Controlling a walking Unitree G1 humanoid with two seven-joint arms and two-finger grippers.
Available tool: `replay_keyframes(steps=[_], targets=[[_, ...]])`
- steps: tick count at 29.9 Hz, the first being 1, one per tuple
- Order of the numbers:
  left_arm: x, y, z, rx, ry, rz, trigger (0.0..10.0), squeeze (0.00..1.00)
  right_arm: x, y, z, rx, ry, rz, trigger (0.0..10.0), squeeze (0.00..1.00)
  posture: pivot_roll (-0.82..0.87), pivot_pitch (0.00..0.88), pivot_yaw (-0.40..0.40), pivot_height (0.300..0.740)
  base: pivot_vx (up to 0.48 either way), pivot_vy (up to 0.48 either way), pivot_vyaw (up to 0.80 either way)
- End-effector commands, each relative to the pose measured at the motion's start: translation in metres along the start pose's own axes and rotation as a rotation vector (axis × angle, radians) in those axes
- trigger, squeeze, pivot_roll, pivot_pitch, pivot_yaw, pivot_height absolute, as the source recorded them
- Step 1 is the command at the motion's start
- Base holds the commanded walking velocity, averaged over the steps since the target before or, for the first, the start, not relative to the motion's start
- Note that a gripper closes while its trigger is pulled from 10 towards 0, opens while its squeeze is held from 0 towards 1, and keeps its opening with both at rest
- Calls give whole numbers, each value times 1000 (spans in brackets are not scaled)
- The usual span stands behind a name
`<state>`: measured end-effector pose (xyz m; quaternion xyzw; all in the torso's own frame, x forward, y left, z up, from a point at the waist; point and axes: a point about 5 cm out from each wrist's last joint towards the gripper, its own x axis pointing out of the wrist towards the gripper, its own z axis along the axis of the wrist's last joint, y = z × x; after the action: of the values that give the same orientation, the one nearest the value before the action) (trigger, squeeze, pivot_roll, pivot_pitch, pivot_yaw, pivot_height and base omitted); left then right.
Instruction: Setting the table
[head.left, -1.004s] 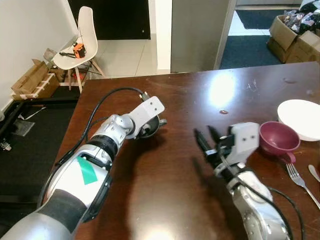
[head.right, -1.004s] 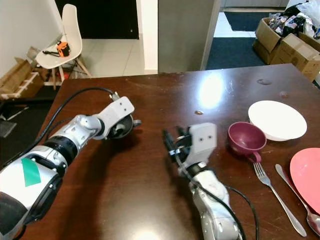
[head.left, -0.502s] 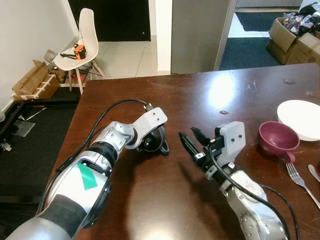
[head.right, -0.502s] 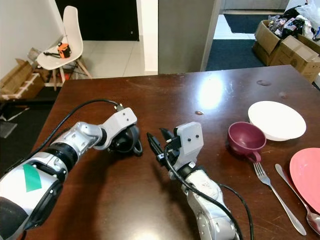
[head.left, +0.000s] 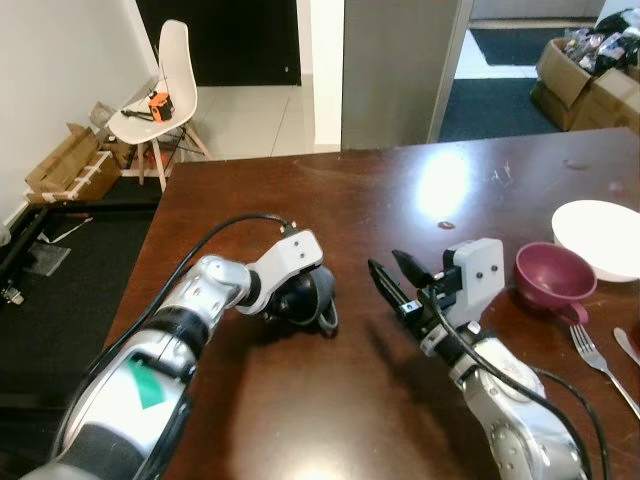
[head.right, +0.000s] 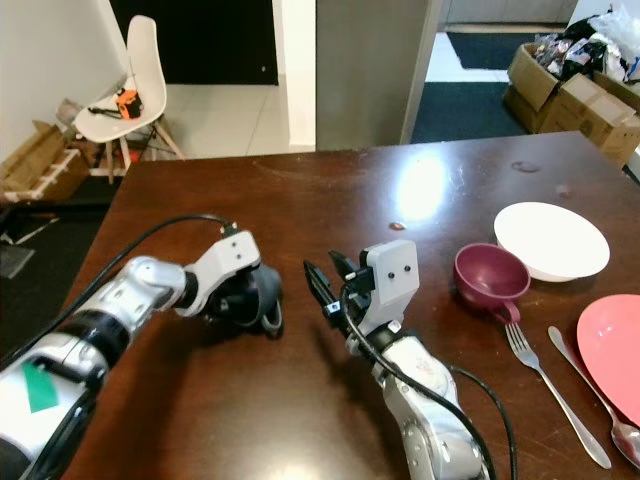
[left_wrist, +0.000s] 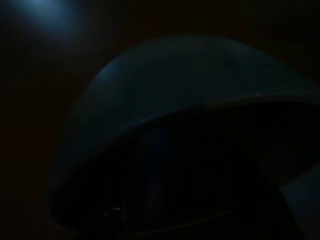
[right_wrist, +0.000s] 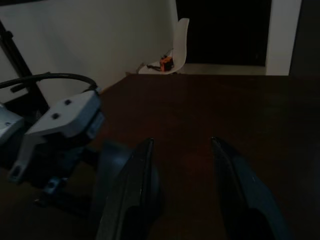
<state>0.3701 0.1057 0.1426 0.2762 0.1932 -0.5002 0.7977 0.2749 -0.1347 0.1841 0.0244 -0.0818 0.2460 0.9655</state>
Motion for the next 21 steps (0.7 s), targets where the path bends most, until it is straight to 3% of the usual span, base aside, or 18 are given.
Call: replay_keyframes(steps=[1, 4, 7, 9, 11, 16, 21], targets=[[-1, -14, -18, -43, 45, -71, 10000, 0, -1, 4, -1, 17, 13, 33, 10000, 0, -79, 90, 145, 740, 0, 0, 0], [-8, -21, -18, -44, 17, -83, 10000, 0, -2, 6, -3, 21, 28, 57, 10000, 0, -79, 88, 143, 740, 0, 0, 0], [-23, -41, -14, -33, -33, -127, 10000, 0, -3, 8, -6, 25, 46, 82, 10000, 0, -74, 89, 134, 740, 0, 0, 0], [-27, -47, -14, -30, -41, -139, 10000, 0, -3, 8, -6, 26, 49, 85, 10000, 0, -74, 89, 134, 740, 0, 0, 0], [-41, -58, -14, 1, -47, -158, 10000, 0, -3, 8, -7, 27, 53, 89, 10000, 0, -69, 86, 129, 740, 0, 0, 0], [-51, -64, -13, 18, -52, -175, 10000, 0, -2, 8, -8, 27, 54, 91, 10000, 0, -69, 84, 127, 740, 0, 0, 0], [-50, -56, -3, 0, -77, -120, 10000, 0, 0, 7, -8, 25, 52, 90, 10000, 0, -65, 79, 122, 740, 0, 0, 0]])
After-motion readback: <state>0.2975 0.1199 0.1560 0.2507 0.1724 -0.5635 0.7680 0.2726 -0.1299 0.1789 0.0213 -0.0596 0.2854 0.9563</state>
